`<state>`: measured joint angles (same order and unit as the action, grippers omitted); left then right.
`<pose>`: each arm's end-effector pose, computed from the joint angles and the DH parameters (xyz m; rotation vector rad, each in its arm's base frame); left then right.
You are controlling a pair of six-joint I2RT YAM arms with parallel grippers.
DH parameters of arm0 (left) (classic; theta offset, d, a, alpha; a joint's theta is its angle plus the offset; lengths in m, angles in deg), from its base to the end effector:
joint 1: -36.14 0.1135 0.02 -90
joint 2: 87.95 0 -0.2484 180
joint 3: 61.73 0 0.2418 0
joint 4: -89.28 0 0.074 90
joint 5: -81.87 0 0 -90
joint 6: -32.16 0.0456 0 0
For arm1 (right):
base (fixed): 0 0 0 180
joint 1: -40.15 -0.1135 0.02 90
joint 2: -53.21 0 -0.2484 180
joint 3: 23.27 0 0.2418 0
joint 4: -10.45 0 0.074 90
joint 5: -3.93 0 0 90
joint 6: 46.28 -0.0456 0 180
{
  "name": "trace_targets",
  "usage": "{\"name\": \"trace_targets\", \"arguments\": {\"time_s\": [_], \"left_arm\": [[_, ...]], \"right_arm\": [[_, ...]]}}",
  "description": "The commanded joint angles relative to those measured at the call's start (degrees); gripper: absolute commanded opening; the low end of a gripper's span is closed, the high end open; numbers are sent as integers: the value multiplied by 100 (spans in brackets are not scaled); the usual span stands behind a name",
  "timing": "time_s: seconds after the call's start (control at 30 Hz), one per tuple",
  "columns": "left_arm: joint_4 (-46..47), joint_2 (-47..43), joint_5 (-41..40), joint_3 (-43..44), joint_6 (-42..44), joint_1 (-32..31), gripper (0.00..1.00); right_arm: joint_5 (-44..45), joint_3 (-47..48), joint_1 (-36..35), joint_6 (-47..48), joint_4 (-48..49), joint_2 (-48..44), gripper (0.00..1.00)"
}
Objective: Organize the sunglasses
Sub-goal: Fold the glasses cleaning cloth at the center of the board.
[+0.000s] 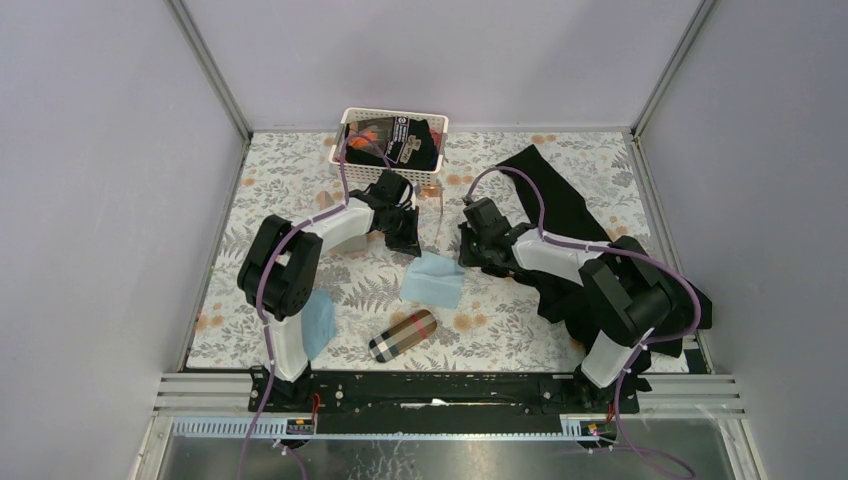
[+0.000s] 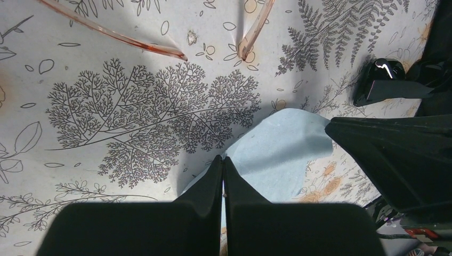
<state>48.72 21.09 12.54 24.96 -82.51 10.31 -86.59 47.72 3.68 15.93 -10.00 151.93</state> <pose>0.3330 -0.1791 0.1525 0.1499 2.7712 -0.7422 0.2824 0.2092 0.1574 -0.1919 2.4722 0.5134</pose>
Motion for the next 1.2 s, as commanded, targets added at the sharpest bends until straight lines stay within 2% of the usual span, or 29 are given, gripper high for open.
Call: {"name": "trace_targets", "arguments": {"time_s": [0.0, 0.17, 0.47, 0.87, 1.17], "left_arm": [[-52, -192, 67, 106, 133, 21, 0], [-52, -178, 75, 108, 125, 25, 0], [-48, -226, -8, 65, 101, 25, 0], [20, -473, -1, -206, 63, 33, 0], [103, -669, 12, -508, 49, 34, 0]], "right_arm": [[187, -193, -105, 381, 535, -195, 0], [331, -307, -115, 717, 1008, -96, 0], [421, -543, -139, 855, 1285, -288, 0], [356, -1055, -401, 871, 1479, -829, 0], [358, -1022, -633, 932, 1473, -965, 0]]}}
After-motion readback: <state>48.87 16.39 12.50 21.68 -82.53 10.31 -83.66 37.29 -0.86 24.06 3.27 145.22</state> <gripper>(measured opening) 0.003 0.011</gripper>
